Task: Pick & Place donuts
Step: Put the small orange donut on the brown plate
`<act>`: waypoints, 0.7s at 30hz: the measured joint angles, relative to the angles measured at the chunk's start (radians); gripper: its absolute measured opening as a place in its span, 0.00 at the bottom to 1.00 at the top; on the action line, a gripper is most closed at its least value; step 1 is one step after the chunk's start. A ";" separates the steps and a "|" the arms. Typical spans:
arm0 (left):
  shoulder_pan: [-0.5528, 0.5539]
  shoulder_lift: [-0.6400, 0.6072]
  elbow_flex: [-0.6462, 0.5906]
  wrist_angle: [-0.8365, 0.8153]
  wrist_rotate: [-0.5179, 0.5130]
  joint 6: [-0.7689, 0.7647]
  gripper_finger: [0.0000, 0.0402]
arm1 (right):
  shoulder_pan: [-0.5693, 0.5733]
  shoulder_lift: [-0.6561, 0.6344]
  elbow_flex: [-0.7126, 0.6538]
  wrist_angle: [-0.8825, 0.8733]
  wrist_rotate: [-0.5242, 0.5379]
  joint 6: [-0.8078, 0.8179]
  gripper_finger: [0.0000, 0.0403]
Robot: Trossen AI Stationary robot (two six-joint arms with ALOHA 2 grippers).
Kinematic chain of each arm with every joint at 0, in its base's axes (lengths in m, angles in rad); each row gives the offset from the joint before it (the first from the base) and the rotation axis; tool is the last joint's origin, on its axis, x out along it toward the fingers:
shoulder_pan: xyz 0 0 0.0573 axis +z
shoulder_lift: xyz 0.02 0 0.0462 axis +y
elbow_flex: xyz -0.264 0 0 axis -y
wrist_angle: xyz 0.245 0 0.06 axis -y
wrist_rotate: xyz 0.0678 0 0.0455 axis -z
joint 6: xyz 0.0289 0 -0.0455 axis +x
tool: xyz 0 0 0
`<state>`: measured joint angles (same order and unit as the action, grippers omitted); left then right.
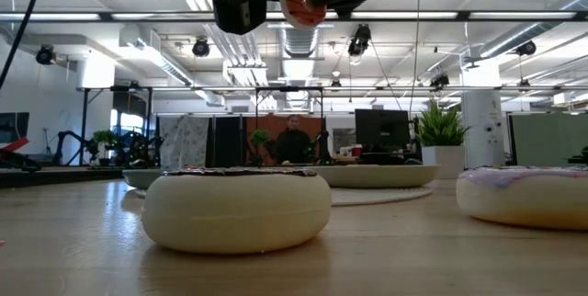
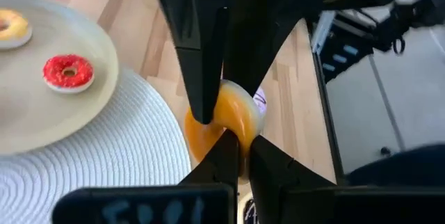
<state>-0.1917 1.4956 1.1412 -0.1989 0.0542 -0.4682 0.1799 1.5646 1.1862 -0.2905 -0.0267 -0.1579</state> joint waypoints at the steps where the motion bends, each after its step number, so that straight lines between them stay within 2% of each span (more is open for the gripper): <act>1: 0.000 0.000 0.000 0.000 -0.009 -0.019 0.00 | -0.007 0.000 0.000 -0.002 -0.001 0.024 0.12; 5: 0.000 0.000 -0.001 -0.009 -0.102 -0.076 0.06 | -0.036 0.000 0.000 -0.040 0.000 0.124 0.04; 10: -0.001 -0.016 -0.001 -0.072 -0.286 -0.081 0.23 | -0.069 0.000 -0.006 -0.169 0.003 0.246 0.03; 14: -0.007 -0.045 -0.001 -0.197 -0.470 -0.101 0.34 | -0.132 0.000 -0.023 -0.345 0.000 0.383 0.03; 17: -0.008 -0.057 -0.001 -0.268 -0.495 -0.171 0.39 | -0.216 0.001 -0.070 -0.451 0.001 0.472 0.03; 21: -0.023 -0.059 -0.001 -0.284 -0.485 -0.223 0.40 | -0.329 -0.002 -0.138 -0.480 -0.015 0.499 0.03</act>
<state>-0.2143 1.4369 1.1402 -0.4829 -0.4313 -0.6914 -0.1486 1.5627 1.0480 -0.7703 -0.0416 0.3413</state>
